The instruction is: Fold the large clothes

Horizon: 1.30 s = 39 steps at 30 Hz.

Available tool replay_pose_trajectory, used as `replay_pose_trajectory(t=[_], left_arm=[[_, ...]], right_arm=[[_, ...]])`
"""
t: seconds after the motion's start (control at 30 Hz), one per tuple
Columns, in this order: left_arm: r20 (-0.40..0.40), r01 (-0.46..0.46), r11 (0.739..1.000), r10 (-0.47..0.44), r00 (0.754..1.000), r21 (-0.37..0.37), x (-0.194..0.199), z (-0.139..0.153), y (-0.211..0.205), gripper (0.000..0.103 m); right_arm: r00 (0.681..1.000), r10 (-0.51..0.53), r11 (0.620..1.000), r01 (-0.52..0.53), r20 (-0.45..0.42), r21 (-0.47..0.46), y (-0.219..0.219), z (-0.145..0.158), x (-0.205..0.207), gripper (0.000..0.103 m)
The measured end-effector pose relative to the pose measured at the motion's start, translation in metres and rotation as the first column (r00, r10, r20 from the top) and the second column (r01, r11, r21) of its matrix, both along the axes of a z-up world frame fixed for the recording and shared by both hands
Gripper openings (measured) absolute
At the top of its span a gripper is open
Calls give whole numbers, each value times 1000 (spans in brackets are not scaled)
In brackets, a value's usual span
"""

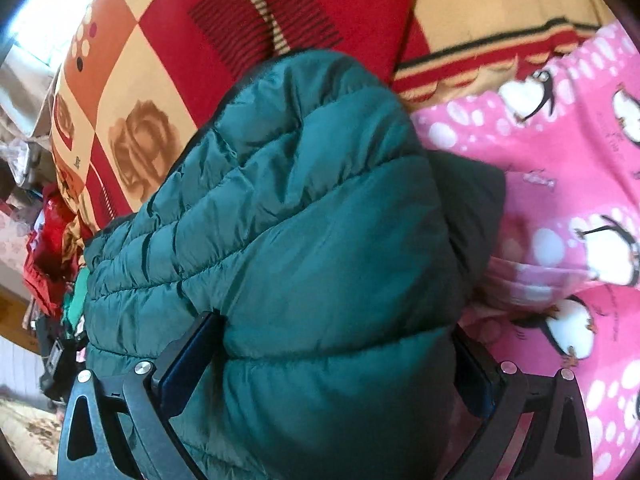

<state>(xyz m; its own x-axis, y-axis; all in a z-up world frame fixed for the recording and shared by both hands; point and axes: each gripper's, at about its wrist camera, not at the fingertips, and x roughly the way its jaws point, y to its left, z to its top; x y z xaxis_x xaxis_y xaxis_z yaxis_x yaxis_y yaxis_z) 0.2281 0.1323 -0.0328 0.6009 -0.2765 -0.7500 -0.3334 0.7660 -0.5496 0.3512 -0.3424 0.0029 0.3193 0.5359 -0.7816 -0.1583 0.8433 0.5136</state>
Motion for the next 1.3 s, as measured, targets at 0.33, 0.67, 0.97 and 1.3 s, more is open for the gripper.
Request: replay_pose_trajectory(t=[0.33,0.67,0.97,1.3], left_arm=[[38,67,998,-67,997,20,1,10,-10,62],[81,101,994,-104,991,40,-32,61,-20,36],[22,209,978,-210,978,24,-111,91,-38,36],[-96,140,988,-133,986,69,-120,39,-37,88]], right_arm=[[996,57,998,-59,70,25,13,9,-12,75],[977,59,997,-70,207,44,14,65,-53,42],[987,50,989,-70,155,129,-15,97,-133,42],[999,-22,1000,22,29,-3,-22,49,-162,71]])
